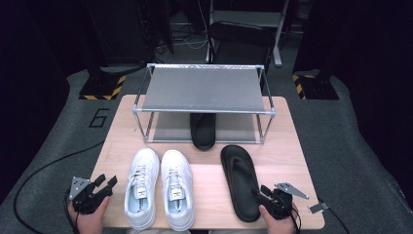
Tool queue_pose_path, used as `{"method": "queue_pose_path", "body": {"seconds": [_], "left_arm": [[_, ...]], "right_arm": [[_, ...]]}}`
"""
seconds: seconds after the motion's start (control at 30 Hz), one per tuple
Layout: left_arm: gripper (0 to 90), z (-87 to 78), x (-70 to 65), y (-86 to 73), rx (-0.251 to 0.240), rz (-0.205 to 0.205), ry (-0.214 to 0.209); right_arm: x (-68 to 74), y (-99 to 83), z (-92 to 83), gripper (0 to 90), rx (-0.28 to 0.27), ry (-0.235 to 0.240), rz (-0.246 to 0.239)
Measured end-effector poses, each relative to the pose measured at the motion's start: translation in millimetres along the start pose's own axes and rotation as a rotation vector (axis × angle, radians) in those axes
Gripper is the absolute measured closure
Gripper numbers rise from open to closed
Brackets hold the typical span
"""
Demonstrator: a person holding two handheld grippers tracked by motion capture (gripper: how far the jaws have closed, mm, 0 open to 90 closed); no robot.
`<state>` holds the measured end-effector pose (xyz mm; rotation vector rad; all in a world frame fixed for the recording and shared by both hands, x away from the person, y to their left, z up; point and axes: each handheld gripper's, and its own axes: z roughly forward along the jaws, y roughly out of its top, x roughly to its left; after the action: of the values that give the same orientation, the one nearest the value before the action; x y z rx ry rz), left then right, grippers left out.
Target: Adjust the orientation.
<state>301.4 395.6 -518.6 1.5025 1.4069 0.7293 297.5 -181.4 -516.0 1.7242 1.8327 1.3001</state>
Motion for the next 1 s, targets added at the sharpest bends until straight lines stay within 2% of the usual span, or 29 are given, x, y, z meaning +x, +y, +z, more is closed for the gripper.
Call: {"method": "queue_pose_path", "body": {"seconds": [0.03,0.13,0.23,0.37,0.53,0.57,0.77,0.8,0.97,1.0], "left_arm": [[47.2,-0.3,0.6,0.1,0.0,-0.002,0.001],[47.2,-0.4,0.7,0.1,0.0,-0.002,0.0],[47.2,-0.4,0.2,0.3,-0.002,0.003,-0.001],[47.2,-0.4,0.0,0.4,-0.004,0.003,-0.002],[47.2,-0.9,0.1,0.5,0.002,0.003,0.0],[47.2,-0.7,0.0,0.4,-0.002,0.002,0.001],[47.2,-0.8,-0.1,0.4,-0.002,0.003,0.002],[47.2,-0.9,0.0,0.5,0.002,0.004,0.001],[47.2,0.0,-0.8,0.0,-0.013,0.002,0.001],[47.2,-0.5,-0.9,0.4,-0.003,0.004,0.001]], "right_arm": [[-0.6,-1.4,2.5,55.4,0.016,0.001,0.007],[-1.2,-1.9,3.3,55.5,0.013,0.004,0.004],[-2.7,-2.9,3.5,55.5,0.016,0.009,0.029],[-6.9,-6.1,5.1,55.4,0.03,0.02,0.039],[-10.5,-8.0,4.8,54.8,0.039,0.05,0.086],[-13.6,-9.2,5.2,54.6,0.04,0.072,0.103],[-17.9,-12.0,4.7,54.5,0.054,0.113,0.146],[-16.5,-11.9,4.6,54.3,0.055,0.112,0.166],[-15.7,-12.4,4.8,54.7,0.046,0.105,0.155],[-15.6,-12.4,4.8,54.8,0.047,0.105,0.154]]}}
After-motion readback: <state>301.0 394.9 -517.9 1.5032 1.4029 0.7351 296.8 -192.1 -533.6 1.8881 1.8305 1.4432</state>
